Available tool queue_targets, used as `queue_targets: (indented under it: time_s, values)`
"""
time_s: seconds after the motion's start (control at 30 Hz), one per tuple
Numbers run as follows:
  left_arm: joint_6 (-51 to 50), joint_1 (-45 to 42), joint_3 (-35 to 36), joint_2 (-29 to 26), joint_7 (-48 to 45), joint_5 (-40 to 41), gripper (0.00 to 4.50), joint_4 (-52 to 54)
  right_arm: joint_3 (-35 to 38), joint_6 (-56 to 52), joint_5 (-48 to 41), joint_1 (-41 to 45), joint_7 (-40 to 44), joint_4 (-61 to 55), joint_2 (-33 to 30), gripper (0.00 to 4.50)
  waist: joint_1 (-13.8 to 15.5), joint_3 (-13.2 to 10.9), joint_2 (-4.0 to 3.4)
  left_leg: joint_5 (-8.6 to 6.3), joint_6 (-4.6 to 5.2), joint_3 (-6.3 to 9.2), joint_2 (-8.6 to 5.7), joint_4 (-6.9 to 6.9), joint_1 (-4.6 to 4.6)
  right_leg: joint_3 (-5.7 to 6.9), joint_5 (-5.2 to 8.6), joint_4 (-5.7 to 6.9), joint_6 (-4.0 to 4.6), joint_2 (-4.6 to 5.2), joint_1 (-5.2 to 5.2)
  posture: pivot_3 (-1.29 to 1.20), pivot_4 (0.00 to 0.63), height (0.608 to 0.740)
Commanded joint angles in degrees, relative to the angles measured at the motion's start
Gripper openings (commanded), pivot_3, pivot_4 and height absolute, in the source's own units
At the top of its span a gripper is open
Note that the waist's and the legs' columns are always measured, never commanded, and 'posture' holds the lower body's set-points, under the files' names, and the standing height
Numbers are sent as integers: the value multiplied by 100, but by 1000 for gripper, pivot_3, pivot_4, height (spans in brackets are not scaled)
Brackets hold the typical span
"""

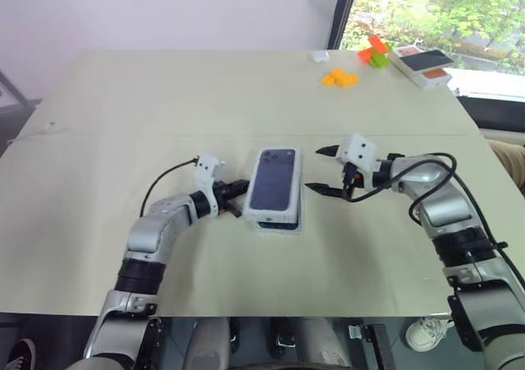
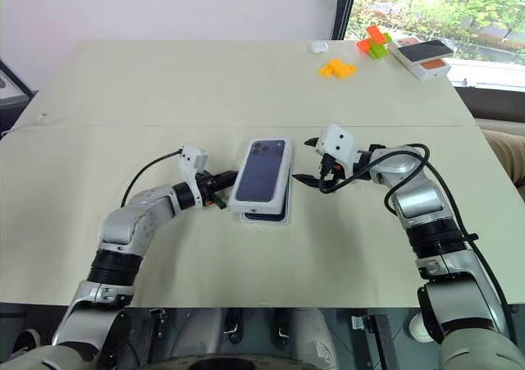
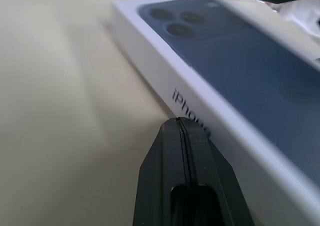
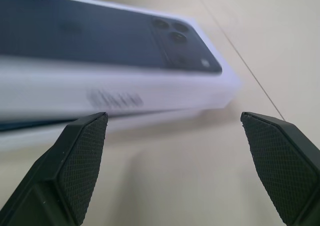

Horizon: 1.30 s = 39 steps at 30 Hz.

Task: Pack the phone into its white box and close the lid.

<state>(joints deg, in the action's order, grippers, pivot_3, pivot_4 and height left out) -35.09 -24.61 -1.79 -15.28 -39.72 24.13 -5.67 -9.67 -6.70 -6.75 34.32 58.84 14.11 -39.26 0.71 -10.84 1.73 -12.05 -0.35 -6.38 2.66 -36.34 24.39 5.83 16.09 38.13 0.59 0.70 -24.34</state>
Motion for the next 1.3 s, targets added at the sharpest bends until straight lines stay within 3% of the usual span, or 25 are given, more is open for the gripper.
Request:
queue_targets:
  time_s: [0.03,0.57,0.63,0.7,0.83,0.9,1.3]
  values:
    - [-152,-121,-9,35,1,163,0,463,98,349,169,147,110,158,-170,4470,-1,0,0,0,0,0,0,1,-1,0,0,0,0,-1,0,0,150,737]
    - [-317,157,107,-93,56,152,0,918,79,412,254,-124,293,-195,-205,4470,-3,0,-1,1,-1,0,1,0,-2,0,0,3,0,-2,0,0,150,737]
    - [-274,168,77,-109,39,125,0,921,98,330,231,-142,277,-233,-196,3956,-2,0,0,1,-1,0,1,-1,-2,0,0,3,0,-1,0,0,150,737]
    - [-316,175,73,-96,48,154,0,946,82,410,322,-154,234,-217,-222,3169,-3,0,0,1,-1,0,1,-1,-2,0,-1,3,1,-2,0,0,150,737]
    - [-243,129,48,-14,91,143,0,967,70,500,463,-112,190,-66,-291,952,-2,0,0,1,-1,0,1,-1,-2,0,-1,4,1,-2,0,0,150,737]
    - [-214,83,41,-18,107,101,0,938,88,512,484,-106,195,-27,-306,55,-2,0,0,1,-1,0,1,-2,-2,0,-1,4,1,-2,0,0,150,737]
    - [-52,1,-106,106,127,7,0,818,8,75,413,-422,118,-664,-60,55,-1,0,-1,2,-2,0,1,-4,-2,0,-4,7,7,-2,0,0,150,737]
